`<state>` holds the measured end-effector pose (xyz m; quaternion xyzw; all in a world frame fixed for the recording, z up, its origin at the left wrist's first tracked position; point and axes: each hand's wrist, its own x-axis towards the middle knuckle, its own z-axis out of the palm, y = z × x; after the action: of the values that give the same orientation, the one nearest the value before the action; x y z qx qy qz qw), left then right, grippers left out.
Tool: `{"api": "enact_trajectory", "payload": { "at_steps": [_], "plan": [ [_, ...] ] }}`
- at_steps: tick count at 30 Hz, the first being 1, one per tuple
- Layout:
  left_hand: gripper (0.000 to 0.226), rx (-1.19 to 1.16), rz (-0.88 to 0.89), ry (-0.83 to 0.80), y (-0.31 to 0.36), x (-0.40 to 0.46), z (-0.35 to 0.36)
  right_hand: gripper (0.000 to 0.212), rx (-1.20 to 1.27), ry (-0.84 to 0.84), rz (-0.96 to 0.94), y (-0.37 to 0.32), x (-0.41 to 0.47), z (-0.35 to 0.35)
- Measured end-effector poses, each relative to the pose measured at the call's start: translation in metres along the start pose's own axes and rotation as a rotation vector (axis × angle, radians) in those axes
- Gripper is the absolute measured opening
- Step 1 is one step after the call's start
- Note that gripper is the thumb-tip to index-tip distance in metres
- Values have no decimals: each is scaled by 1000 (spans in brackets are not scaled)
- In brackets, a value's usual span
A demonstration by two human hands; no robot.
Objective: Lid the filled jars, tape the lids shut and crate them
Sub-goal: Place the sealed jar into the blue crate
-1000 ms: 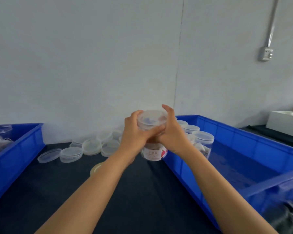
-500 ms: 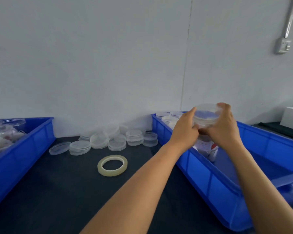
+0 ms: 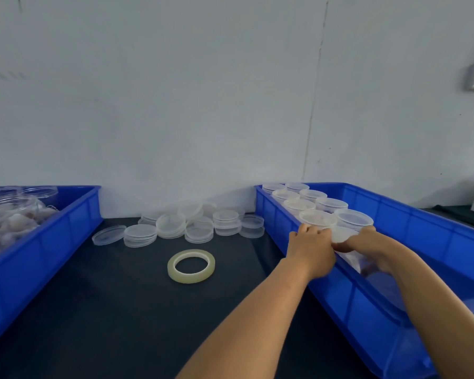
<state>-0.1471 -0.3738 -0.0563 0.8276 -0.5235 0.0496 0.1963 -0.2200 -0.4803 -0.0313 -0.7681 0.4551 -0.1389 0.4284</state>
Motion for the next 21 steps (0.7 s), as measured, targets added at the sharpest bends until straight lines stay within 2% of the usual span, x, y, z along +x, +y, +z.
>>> {"api": "enact_trajectory", "payload": {
  "at_steps": [4, 9, 15, 19, 21],
  "plan": [
    [31, 34, -40, -69, 0, -2, -4, 77, -152, -108, -62, -2, -7, 4],
    [34, -40, -62, -102, -1, -4, -3, 101, -143, -30, -5, -1, -7, 13],
    [35, -242, -87, -98, -6, -9, 1, 95, -271, 49, 20, -6, -14, 22],
    [37, -321, -102, -69, -11, -20, -2, 76, -474, 149, 26, -16, -28, 30],
    [39, -266, -110, 1, -19, -28, -12, 63, -535, 200, -59, -26, -42, 37]
  ]
}}
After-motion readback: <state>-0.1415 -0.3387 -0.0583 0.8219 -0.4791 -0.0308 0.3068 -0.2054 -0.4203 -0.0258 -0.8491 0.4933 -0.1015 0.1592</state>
